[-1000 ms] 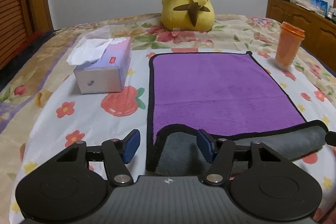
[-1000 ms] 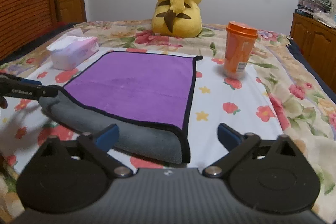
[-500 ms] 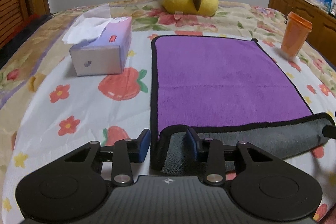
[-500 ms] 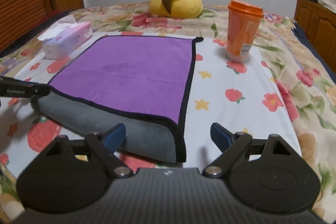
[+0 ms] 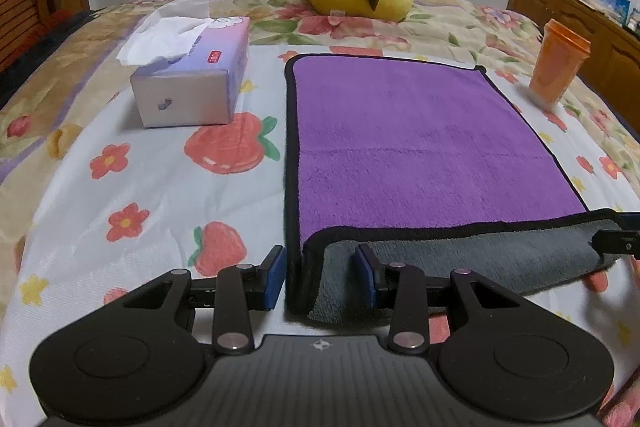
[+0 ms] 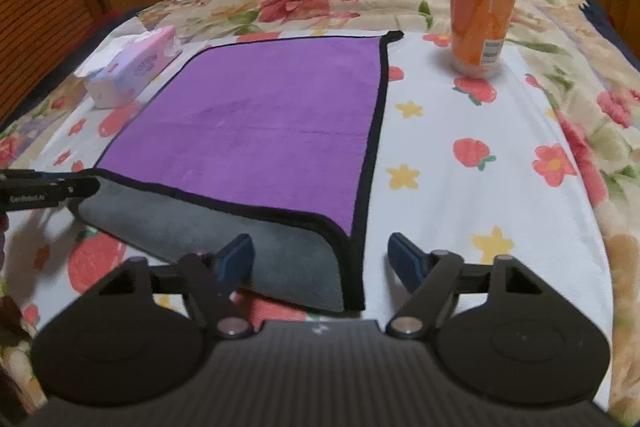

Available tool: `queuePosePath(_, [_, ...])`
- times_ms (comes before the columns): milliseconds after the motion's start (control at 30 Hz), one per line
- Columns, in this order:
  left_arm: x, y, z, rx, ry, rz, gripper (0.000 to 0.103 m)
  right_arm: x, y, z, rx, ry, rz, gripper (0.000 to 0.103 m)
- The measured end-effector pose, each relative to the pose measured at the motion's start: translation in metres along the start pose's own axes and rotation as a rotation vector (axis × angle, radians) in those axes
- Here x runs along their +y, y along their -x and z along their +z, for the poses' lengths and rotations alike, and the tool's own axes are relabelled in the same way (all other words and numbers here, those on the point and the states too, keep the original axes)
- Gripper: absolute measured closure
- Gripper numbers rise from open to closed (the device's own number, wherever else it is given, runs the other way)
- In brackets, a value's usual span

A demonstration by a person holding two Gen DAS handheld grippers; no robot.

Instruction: Fold towel

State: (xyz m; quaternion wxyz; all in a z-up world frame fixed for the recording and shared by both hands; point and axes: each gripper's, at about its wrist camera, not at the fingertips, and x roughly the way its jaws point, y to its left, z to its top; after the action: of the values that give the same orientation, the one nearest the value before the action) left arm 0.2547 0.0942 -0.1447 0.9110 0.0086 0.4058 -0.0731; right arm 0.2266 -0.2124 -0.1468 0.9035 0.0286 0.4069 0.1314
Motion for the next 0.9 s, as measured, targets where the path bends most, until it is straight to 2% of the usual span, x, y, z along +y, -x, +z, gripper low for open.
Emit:
queuePosePath(200, [-0.005,0.005,-0.002,-0.016,-0.035,0.001,0.072,0.003,0.0,-0.003,0.024,0.022,0.02,0.049])
queuePosePath(267, [-0.005,0.006,-0.003,-0.012,-0.035,-0.026,0.085,0.003,0.001,-0.004,0.031,0.021,0.026,0.053])
queuePosePath(333, [-0.006,0.007,-0.004,-0.012,-0.04,-0.042,0.089,0.005,0.002,-0.004,0.031,0.028,0.027,0.056])
queuePosePath(567, [-0.012,0.01,-0.005,-0.021,-0.066,-0.056,0.093,0.007,0.003,-0.006,0.031,0.066,0.013,0.078])
queuePosePath(733, [-0.01,0.014,-0.003,-0.04,-0.055,-0.067,0.094,0.006,0.004,-0.006,0.022,0.081,0.01,0.085])
queuePosePath(767, [-0.01,0.015,-0.003,-0.047,-0.054,-0.067,0.094,0.007,0.004,-0.006,0.016,0.085,0.008,0.095])
queuePosePath(900, [-0.012,0.022,0.0,-0.079,-0.057,-0.077,0.095,0.008,0.008,-0.005,-0.006,0.095,0.002,0.096])
